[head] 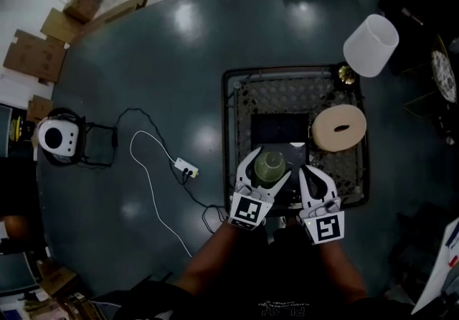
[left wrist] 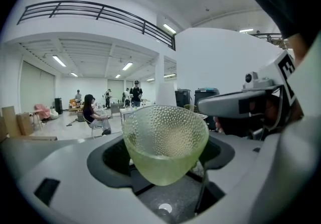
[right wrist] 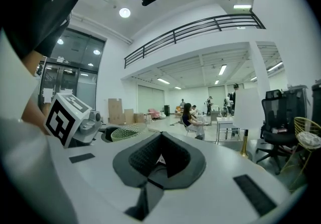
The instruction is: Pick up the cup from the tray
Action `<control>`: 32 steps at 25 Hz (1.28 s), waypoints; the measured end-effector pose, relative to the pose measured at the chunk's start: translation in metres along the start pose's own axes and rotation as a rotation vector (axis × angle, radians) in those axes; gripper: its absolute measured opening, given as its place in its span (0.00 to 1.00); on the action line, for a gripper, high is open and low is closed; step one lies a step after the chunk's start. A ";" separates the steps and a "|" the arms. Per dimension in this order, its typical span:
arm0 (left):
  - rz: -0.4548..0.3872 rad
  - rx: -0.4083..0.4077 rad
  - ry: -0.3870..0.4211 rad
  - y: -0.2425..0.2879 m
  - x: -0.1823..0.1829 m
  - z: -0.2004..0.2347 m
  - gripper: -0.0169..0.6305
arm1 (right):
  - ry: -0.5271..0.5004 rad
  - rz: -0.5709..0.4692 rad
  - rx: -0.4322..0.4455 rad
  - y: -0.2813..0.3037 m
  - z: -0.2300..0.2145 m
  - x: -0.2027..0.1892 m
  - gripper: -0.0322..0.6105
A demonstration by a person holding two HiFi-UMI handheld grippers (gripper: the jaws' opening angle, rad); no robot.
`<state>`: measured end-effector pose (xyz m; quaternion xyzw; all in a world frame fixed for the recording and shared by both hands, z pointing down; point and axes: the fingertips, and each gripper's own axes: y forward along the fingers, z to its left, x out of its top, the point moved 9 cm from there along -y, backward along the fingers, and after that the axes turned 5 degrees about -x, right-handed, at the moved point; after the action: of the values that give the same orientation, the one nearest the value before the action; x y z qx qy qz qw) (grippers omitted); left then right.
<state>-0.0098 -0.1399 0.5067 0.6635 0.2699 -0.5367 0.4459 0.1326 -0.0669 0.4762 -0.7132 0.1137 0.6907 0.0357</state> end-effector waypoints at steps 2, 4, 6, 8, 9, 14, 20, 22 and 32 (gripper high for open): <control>-0.011 0.014 0.013 -0.010 0.012 0.000 0.62 | -0.002 -0.022 0.015 0.005 0.003 0.007 0.06; -0.025 0.025 0.023 -0.021 0.021 -0.001 0.62 | -0.001 -0.033 0.027 0.008 0.007 0.013 0.06; -0.053 0.042 0.035 -0.028 0.030 -0.001 0.62 | -0.008 -0.043 0.037 0.012 0.008 0.018 0.06; -0.073 0.068 0.035 -0.036 0.037 0.001 0.62 | -0.021 -0.052 0.048 0.016 0.010 0.024 0.06; -0.082 0.080 0.027 -0.040 0.040 0.002 0.62 | -0.030 -0.046 0.052 0.017 0.010 0.026 0.06; -0.106 0.121 -0.025 -0.056 0.048 0.006 0.62 | -0.076 -0.055 0.076 0.017 0.011 0.039 0.06; -0.112 0.157 -0.025 -0.068 0.053 0.010 0.62 | -0.087 -0.099 0.099 0.019 0.011 0.047 0.06; -0.104 0.159 -0.020 -0.070 0.055 0.008 0.62 | -0.104 -0.097 0.102 0.018 0.010 0.048 0.06; -0.061 0.184 0.042 -0.077 0.062 0.007 0.62 | -0.155 -0.098 0.156 0.020 0.021 0.049 0.06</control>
<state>-0.0600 -0.1182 0.4246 0.7041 0.2489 -0.5587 0.3608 0.1090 -0.0873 0.4291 -0.6576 0.1291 0.7302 0.1332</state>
